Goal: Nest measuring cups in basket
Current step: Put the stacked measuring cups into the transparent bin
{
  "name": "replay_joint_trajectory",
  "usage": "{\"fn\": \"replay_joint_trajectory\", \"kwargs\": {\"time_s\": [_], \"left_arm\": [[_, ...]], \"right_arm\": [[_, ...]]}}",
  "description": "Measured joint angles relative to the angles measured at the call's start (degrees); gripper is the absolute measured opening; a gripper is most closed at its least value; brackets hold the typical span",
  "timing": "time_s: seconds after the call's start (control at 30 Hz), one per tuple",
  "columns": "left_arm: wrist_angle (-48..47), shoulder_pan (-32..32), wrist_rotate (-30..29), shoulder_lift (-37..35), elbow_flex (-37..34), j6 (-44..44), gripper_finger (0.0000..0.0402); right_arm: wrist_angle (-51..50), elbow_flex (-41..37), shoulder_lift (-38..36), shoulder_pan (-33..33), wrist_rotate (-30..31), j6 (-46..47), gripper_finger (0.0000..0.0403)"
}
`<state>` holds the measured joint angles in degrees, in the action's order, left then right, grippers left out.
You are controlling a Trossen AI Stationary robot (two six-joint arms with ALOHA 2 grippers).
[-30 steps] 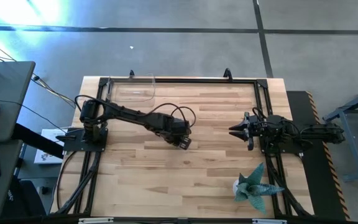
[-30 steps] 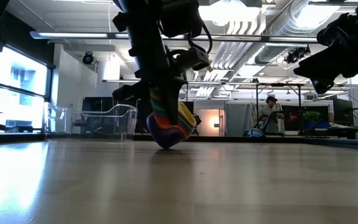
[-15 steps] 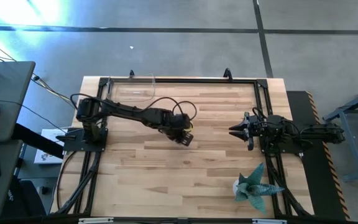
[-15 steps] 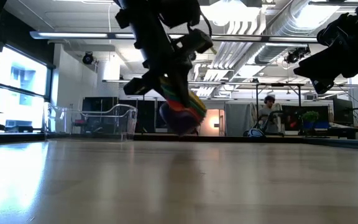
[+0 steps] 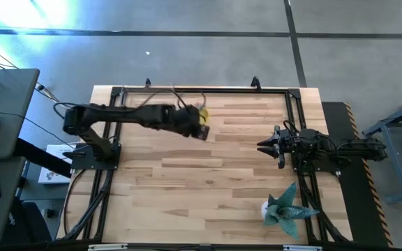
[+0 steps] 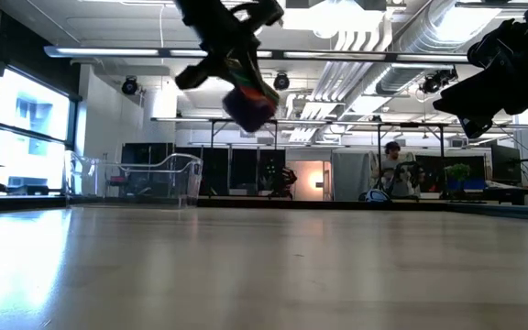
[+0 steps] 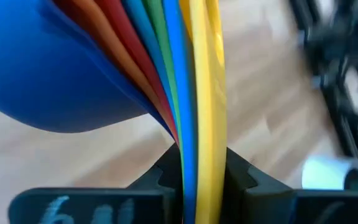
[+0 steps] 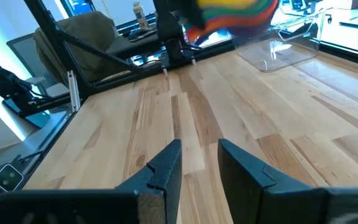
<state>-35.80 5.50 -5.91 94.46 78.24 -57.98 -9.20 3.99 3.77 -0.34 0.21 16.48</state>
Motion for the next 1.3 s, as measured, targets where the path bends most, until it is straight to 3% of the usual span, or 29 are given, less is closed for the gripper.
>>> {"fn": "replay_joint_trajectory", "kwargs": {"time_s": [0.27, 0.5, 0.97, 1.17, 1.3], "left_arm": [[-8.3, 4.7, -10.8, -9.4, 0.0, -2.1, 0.0043], [-9.8, 9.5, -14.2, -16.7, -2.9, -3.8, 0.0043], [14.1, 17.4, -16.1, -34.0, -30.4, -12.8, 0.0044], [24.9, 20.7, -21.3, -36.9, -39.4, -19.2, 0.0044], [29.8, 24.8, -21.2, -36.9, -43.2, -21.4, 0.0044]], "right_arm": [[0.0, 0.0, 0.1, 0.0, 0.0, 0.0, 0.0096], [0.0, 0.0, 0.4, 0.0, 0.0, 0.0, 0.0096], [0.0, 0.0, 0.4, 0.0, 0.0, 0.0, 0.0096], [0.0, 0.0, 0.4, 0.0, 0.0, 0.0, 0.0096], [0.0, 0.0, 0.4, 0.0, 0.0, 0.0, 0.0096]]}}
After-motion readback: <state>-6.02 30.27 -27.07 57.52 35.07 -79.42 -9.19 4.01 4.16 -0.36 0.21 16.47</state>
